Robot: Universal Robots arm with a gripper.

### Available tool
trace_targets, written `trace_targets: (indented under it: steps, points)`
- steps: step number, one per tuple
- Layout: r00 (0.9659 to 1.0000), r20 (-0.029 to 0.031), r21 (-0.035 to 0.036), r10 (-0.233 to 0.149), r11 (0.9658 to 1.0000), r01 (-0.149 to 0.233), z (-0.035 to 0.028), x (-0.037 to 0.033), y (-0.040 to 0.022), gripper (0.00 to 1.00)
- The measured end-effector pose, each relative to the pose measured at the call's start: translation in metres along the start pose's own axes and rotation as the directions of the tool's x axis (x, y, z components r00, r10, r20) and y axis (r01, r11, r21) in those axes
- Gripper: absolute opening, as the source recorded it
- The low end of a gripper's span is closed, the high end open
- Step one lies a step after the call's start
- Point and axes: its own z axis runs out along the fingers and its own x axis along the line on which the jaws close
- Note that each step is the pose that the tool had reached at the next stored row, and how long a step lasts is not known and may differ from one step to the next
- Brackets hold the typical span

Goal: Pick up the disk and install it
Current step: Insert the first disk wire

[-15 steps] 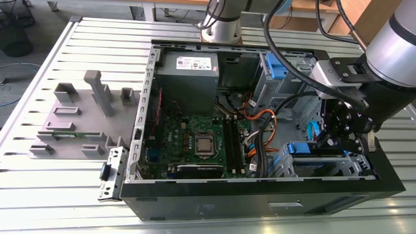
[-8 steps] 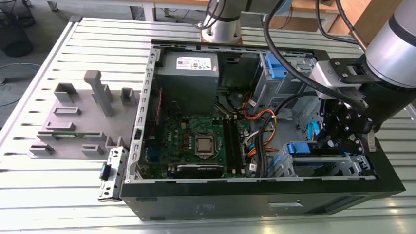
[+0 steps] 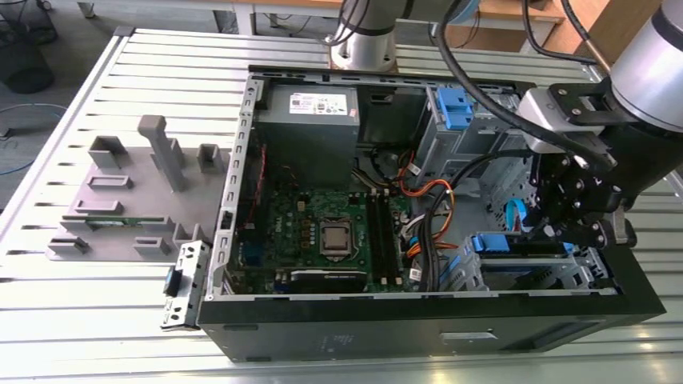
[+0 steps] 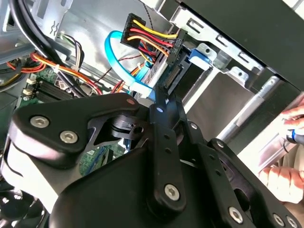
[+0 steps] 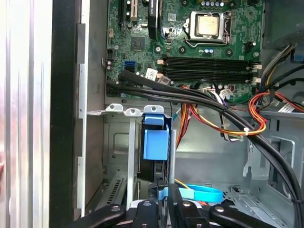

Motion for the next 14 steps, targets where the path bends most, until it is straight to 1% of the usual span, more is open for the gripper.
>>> trace_targets:
  steps: [2,4,9,10,11,12,13,14]
  points:
    - [1.0000,0.0000,0.0000,0.000,1.0000,0.000,-0.0051,0.0000,-0.0002,0.24]
    - [1.0000,0.0000,0.0000,0.000,1.0000,0.000,-0.0082,0.0000,-0.0003,0.24]
    - [1.0000,0.0001,0.0000,0.000,1.0000,0.000,-0.0085,0.0000,-0.0004,0.24]
    - [1.0000,0.0001,-0.0019,0.000,1.0000,0.000,-0.0086,-0.0001,-0.0005,0.24]
    - [1.0000,0.0000,-0.0132,0.000,0.9999,0.000,-0.0086,0.0000,-0.0005,0.24]
    - [1.0000,0.0003,-0.0292,0.000,0.9996,0.000,-0.0084,0.0000,-0.0008,0.24]
    - [1.0000,0.0008,-0.0469,0.000,0.9989,0.000,-0.0082,0.0000,-0.0011,0.24]
    - [1.0000,0.0013,-0.0623,0.000,0.9981,0.000,-0.0081,0.0000,-0.0013,0.24]
